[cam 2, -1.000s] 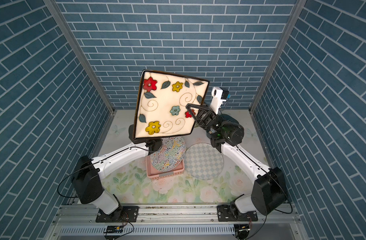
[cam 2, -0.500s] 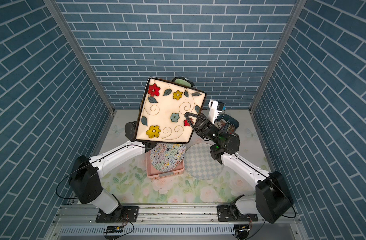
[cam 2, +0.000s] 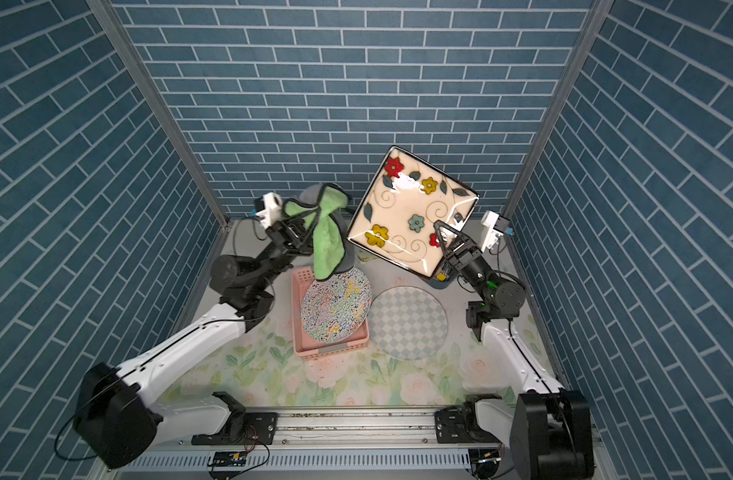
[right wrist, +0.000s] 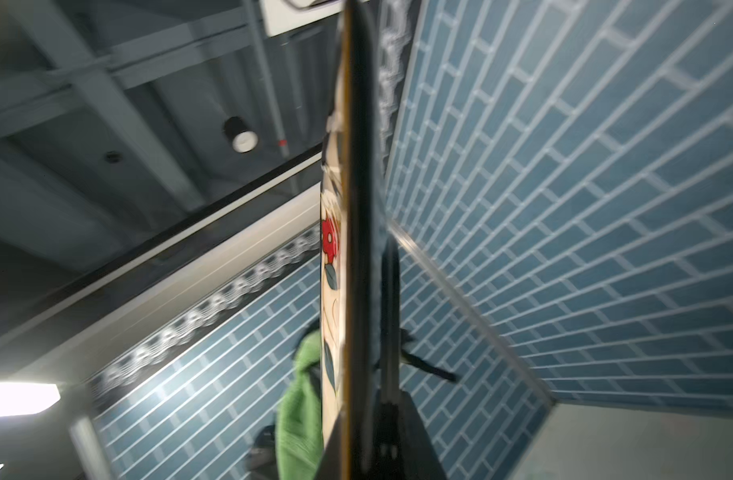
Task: Wipe the wet plate dry
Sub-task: Place the plate on the plate.
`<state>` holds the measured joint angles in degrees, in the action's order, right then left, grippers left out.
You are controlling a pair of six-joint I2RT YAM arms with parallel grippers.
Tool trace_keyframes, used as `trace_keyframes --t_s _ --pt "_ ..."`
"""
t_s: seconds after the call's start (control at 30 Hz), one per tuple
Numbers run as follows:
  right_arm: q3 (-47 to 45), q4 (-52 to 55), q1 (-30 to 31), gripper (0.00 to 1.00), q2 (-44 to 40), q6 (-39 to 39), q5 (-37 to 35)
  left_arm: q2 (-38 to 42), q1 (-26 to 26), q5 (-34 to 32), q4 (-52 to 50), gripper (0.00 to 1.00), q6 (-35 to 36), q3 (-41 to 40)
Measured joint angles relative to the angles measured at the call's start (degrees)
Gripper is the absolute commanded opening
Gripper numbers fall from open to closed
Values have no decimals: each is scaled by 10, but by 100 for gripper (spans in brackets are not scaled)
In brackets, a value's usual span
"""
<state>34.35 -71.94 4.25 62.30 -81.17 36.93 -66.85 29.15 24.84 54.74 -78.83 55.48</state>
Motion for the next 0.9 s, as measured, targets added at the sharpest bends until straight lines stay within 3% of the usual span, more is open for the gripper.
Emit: trace_keyframes --t_s 0.17,0.33,0.53,0.9 --pt "-83 298 -32 0 -111 105 -82 101 -11 -26 -217 0 205 83" --pt "-150 482 -30 0 -214 177 -120 103 -11 -67 -363 0 325 90" --pt "-228 548 -29 0 -222 201 -128 58 -11 -85 -474 0 378 54" --pt "-262 509 -14 0 -99 226 -108 57 -11 -83 -489 0 390 50"
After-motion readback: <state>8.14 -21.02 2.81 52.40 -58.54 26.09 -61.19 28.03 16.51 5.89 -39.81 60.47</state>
